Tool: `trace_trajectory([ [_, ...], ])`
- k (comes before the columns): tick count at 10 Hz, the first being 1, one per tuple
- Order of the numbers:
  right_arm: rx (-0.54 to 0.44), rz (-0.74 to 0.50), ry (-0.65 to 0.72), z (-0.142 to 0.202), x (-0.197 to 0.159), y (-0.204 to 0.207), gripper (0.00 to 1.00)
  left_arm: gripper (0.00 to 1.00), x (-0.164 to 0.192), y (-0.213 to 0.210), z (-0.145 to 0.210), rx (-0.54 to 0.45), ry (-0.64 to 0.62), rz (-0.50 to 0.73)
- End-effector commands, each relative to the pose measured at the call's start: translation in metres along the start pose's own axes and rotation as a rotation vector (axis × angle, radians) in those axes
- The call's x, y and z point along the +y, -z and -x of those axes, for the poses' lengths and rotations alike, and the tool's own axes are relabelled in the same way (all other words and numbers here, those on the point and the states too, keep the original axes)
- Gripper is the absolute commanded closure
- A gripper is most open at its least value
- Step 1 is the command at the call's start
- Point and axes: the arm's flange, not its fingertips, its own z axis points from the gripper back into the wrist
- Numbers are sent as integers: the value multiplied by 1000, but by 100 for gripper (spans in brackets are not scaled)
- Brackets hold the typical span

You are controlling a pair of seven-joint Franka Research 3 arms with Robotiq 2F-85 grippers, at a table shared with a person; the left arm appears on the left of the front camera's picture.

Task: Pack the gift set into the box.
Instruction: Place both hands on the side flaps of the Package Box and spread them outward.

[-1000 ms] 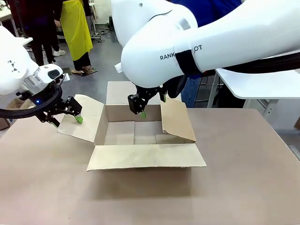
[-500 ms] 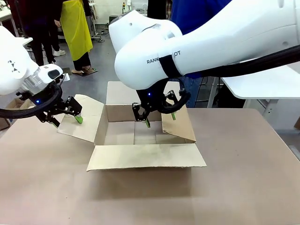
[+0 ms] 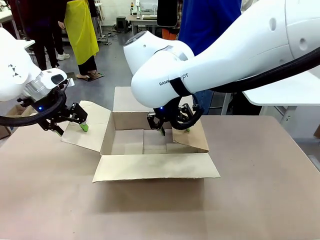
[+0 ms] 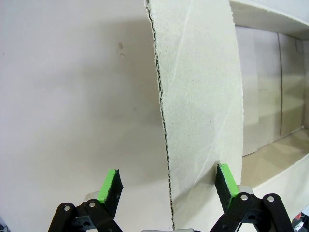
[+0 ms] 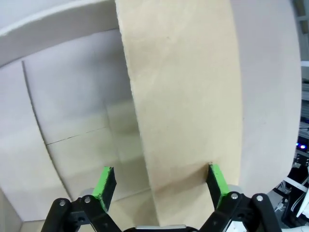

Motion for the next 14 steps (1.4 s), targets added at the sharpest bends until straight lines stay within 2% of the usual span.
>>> trace_trajectory([
  [1,-41,82,21,3,-10,-2,0,0,-1,-3,1,3,-9,-13],
  [4,-73,167,71,-1,-46,-17,0,0,-1,-3,1,3,-9,-13],
  [7,-78,157,113,-1,-87,-37,0,0,-1,-3,1,3,-9,-13],
  [9,-22,108,133,-2,-130,-36,0,0,-1,-3,1,3,-9,-13],
  [11,34,35,155,3,-176,-16,0,0,-1,-3,1,3,-9,-13],
  [14,148,-220,91,3,-228,43,0,0,-1,-3,1,3,-9,-13],
])
